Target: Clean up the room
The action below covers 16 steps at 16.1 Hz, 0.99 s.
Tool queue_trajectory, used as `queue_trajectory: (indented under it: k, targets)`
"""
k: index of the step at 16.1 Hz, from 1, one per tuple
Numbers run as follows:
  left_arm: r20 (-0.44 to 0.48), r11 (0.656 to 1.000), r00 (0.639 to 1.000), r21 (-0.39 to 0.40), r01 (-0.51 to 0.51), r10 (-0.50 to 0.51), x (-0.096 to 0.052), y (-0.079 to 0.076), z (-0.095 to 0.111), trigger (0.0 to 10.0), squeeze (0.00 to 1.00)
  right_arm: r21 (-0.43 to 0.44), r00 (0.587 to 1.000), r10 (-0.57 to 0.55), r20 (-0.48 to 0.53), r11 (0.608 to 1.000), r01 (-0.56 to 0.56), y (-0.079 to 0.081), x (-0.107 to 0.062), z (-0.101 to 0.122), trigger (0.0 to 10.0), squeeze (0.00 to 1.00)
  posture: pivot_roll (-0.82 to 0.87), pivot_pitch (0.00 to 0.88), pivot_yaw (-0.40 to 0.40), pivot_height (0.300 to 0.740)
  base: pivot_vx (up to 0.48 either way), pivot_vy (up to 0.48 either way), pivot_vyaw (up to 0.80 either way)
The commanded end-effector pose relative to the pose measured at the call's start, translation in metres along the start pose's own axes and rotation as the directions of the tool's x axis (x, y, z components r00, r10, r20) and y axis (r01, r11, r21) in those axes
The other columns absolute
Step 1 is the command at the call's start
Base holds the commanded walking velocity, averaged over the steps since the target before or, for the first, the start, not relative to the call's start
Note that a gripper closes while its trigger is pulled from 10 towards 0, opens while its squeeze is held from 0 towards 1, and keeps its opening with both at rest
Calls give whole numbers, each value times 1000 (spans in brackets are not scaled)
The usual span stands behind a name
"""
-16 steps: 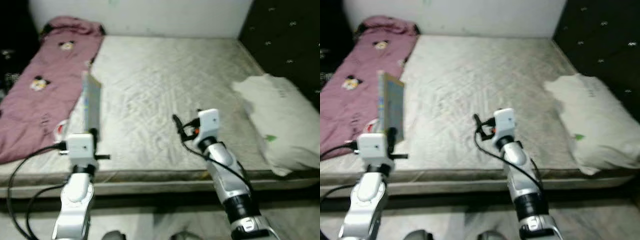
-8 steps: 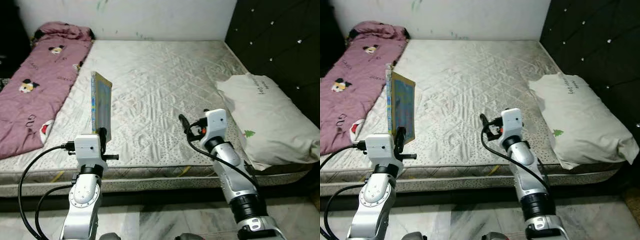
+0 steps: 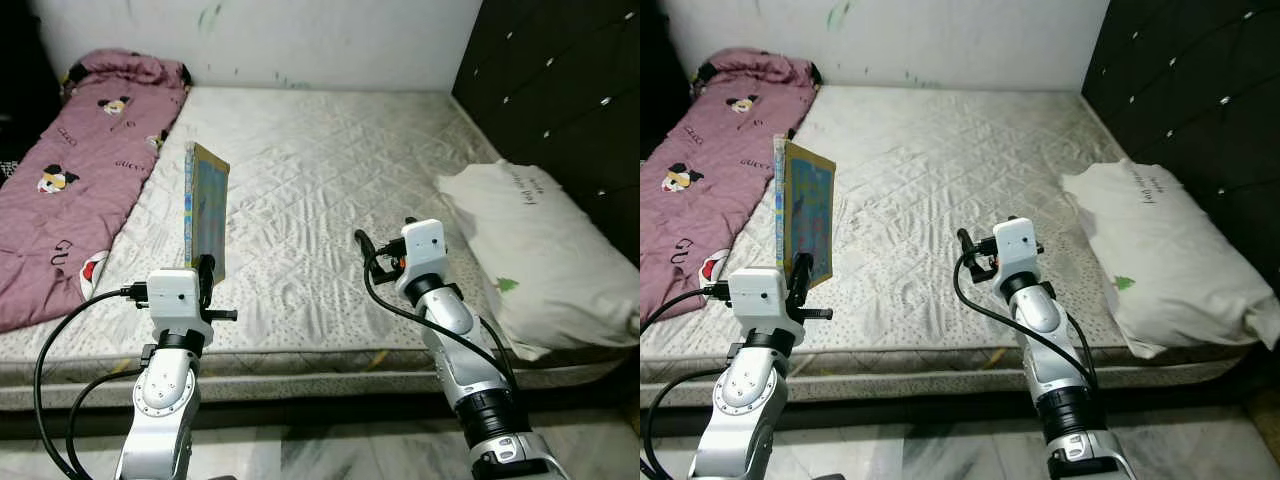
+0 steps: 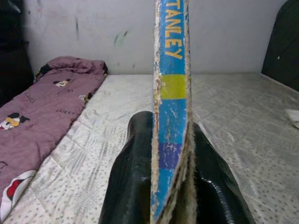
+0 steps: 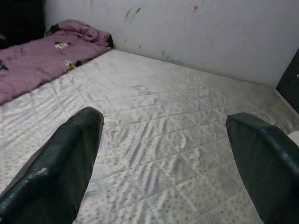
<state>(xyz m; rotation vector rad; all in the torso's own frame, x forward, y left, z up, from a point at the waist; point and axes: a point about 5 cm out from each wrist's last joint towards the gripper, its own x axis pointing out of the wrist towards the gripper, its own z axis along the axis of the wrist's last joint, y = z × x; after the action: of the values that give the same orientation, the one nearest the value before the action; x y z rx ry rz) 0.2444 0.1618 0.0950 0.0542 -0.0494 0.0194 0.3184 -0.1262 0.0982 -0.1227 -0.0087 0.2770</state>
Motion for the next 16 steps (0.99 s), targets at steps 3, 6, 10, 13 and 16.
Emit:
queue_trajectory:
  k: [3, 6, 10, 13, 16]
  targets:
    - [31, 999, 998, 20, -51, 50, 4, 3, 8, 10000, 0, 17, 1000, -12, 22, 1000, 12, -3, 4, 4, 10000, 0, -52, 9, -26, 740, 160, 0, 0]
    - [21, 999, 999, 29, -44, 44, 5, 2, 7, 10000, 0, 30, 1000, -3, 6, 1000, 3, -4, 4, 2, 10000, 0, -51, 9, -28, 740, 0, 0, 0]
    - [19, 999, 999, 23, -49, 48, 5, 1, 7, 10000, 0, 37, 1000, -5, 24, 999, 5, -5, 3, 4, 10000, 0, -53, 10, -29, 740, 0, 0, 0]
    - [21, 999, 999, 26, -44, 44, 6, 0, 8, 10000, 0, 56, 1000, 4, 7, 998, -4, -4, 3, 2, 10000, 0, -53, 10, -29, 740, 0, 0, -200]
    - [23, 999, 999, 20, -41, 40, 6, -1, 8, 10000, 0, 54, 1000, 6, 12, 999, -6, -3, 4, 2, 10000, 0, -53, 11, -31, 740, 0, -314, -727]
